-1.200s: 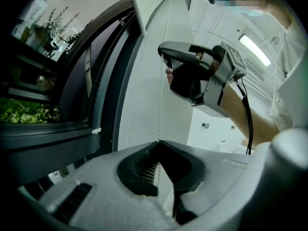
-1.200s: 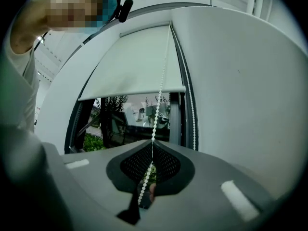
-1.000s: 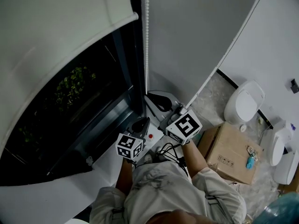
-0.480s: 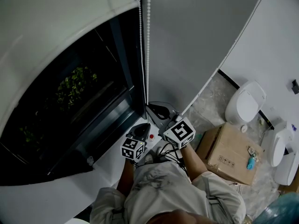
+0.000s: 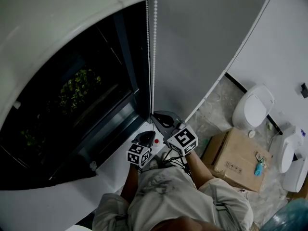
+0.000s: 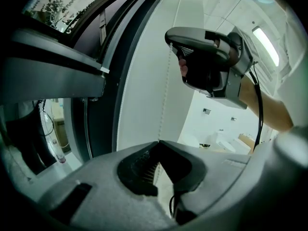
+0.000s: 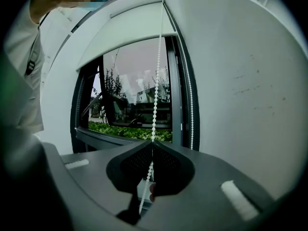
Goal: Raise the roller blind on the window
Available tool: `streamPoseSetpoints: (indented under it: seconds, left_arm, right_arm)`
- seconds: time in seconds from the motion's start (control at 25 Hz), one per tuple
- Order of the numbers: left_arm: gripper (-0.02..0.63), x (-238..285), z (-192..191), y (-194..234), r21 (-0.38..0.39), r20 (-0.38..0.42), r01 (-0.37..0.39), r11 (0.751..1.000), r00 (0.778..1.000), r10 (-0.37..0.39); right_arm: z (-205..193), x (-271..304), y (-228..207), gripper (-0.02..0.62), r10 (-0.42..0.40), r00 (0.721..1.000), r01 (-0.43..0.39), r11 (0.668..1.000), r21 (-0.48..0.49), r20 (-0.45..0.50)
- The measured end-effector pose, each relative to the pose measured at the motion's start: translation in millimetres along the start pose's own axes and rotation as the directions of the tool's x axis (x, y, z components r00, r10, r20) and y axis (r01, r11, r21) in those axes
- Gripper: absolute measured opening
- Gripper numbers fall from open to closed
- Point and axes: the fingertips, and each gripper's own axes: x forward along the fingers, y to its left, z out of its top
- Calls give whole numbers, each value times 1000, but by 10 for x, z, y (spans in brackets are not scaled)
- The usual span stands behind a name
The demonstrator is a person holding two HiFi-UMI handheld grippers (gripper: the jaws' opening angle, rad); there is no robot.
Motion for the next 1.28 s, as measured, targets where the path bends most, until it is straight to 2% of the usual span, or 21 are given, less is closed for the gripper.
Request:
streamPoseSetpoints:
  seconds: [0.16, 0.28, 0.48, 0.68, 0.88, 1.08, 1.28]
  left_arm:
    - [12, -29, -37, -7, 4, -6, -3, 1000, 1000, 3]
    - [14, -87, 56, -15, 3, 19, -8, 1000, 1000, 8]
    - [28, -254, 420, -40, 13, 95, -6, 1000, 995, 5]
    - [63, -505, 907, -90, 34, 187, 5, 999, 982, -12]
    - [87, -749, 1455, -162, 82, 295, -7, 997, 955, -18]
    - [98, -950, 2084, -262, 161, 403, -31, 987, 914, -37]
    - [104, -1046, 2589, -381, 239, 471, -43, 970, 879, -77]
  right_arm:
    - [-62, -3, 23, 12, 4, 1000, -4, 1000, 1, -2]
    - [-48, 8, 11, 12, 0, 1000, 0, 1000, -9, -5]
    - [-79, 5, -14, 12, -5, 1000, 5, 1000, -15, -16]
    - [-73, 20, -15, 12, -4, 1000, 4, 1000, -6, -9]
    - [-41, 31, -47, 12, -8, 1000, 8, 1000, -16, -1]
    - [-44, 32, -59, 12, -12, 1000, 12, 1000, -17, -1]
    - [-25, 43, -2, 12, -7, 1000, 7, 1000, -28, 1]
